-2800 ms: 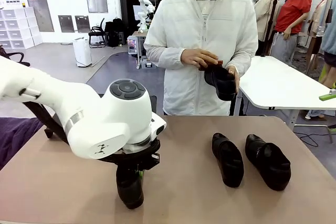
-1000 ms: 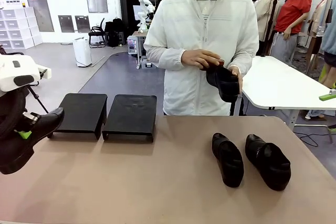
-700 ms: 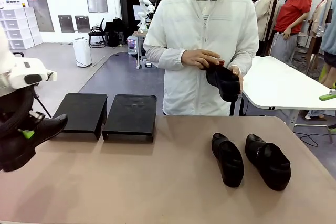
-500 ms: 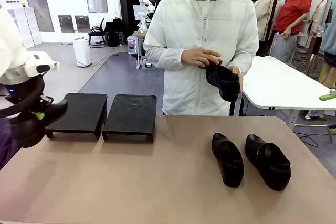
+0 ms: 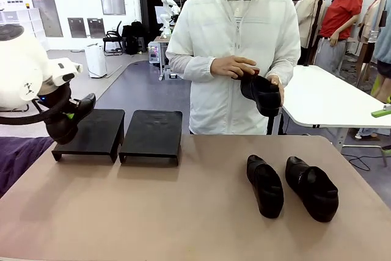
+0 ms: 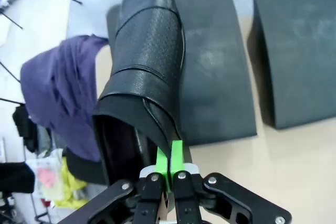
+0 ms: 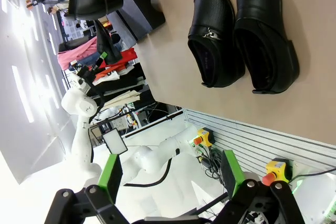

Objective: Organize the shoes by placing them on the stand.
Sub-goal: Place the Shoe from the middle of the table onto the Shoes Stand.

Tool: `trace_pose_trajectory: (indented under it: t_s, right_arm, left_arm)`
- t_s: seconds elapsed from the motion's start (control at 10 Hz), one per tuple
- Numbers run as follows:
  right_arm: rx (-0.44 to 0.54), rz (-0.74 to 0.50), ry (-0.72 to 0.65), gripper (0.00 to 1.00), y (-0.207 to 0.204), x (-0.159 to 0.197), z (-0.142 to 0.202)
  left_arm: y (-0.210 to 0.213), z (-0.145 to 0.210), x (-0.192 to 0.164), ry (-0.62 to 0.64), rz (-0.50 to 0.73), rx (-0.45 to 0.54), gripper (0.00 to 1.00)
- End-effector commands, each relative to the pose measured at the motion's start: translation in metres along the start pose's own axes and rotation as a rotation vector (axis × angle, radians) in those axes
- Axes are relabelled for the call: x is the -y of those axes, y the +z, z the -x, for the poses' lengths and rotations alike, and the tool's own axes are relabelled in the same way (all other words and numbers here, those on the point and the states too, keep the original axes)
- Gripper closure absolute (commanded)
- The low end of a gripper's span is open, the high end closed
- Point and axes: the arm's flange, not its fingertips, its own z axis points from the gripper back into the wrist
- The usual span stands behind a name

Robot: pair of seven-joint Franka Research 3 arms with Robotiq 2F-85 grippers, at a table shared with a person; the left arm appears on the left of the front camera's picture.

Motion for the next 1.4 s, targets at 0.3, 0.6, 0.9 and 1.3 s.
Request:
trace_pose_trajectory:
  t_s: [0.3,0.6,0.9,1.3]
  right_arm:
    - [-0.004,0.011,0.011,0.0,0.003,-0.001,0.001]
    - [-0.004,0.011,0.011,0.0,0.003,-0.001,0.001]
    - [-0.004,0.011,0.011,0.0,0.003,-0.001,0.001]
    - [-0.004,0.011,0.011,0.0,0.003,-0.001,0.001]
  left_arm:
    - [-0.043,-0.018,-0.021,0.132,-0.102,0.118,1.0]
    - [-0.058,-0.016,-0.016,0.108,-0.1,0.119,1.0]
    - [-0.061,-0.016,-0.014,0.095,-0.088,0.106,0.62]
    - [-0.052,-0.016,-0.009,0.061,-0.094,0.126,0.0]
